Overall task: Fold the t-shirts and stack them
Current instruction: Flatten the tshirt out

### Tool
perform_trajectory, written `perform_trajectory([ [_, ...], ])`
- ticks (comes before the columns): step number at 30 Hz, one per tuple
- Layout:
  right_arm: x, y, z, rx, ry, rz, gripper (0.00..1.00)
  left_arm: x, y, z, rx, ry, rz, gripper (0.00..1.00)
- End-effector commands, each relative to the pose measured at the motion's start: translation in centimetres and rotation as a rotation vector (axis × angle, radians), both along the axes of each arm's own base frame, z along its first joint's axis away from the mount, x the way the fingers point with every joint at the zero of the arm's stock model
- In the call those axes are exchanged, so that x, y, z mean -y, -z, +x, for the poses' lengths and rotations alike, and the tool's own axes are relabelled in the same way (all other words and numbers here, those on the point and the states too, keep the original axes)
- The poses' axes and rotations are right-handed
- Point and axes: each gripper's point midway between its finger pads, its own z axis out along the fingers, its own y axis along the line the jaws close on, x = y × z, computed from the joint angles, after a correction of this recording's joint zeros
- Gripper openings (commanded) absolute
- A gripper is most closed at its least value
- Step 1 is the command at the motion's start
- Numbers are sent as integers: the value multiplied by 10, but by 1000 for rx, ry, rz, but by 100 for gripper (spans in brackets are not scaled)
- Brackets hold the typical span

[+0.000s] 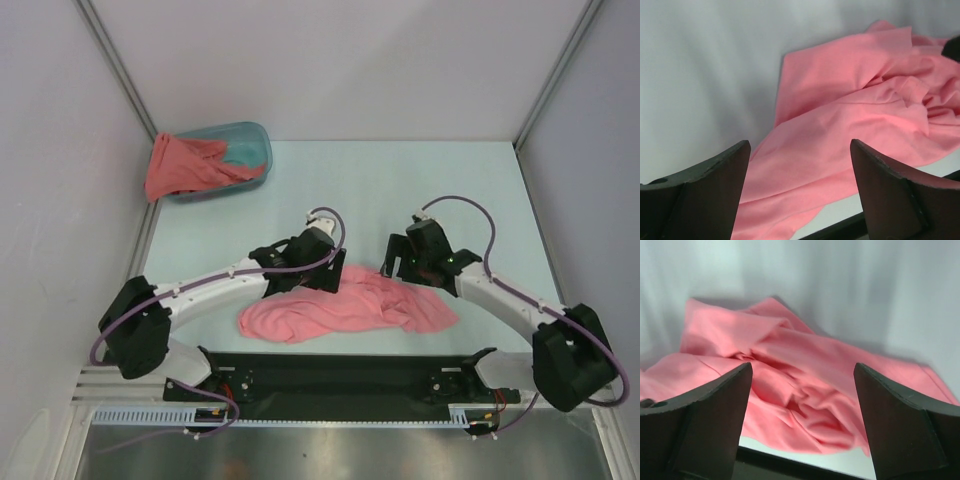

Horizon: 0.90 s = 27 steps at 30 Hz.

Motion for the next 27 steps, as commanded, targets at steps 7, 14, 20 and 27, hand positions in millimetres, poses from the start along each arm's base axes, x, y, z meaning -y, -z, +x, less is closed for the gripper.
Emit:
perform_trajectory([
  [7,-54,-1,29,10,-231,19,80,5,25,-9,-45,144,70,76],
  [14,-67,25,38,-42,-243,-39,48,0,43,-9,-63,126,96,42],
  [20,-50,8,68,19,-158,-66,32,-15,10,33,35,44,112,0],
  [27,-22,-86,125,165,-84,-83,3,-51,-158,97,387,-109,23,0],
])
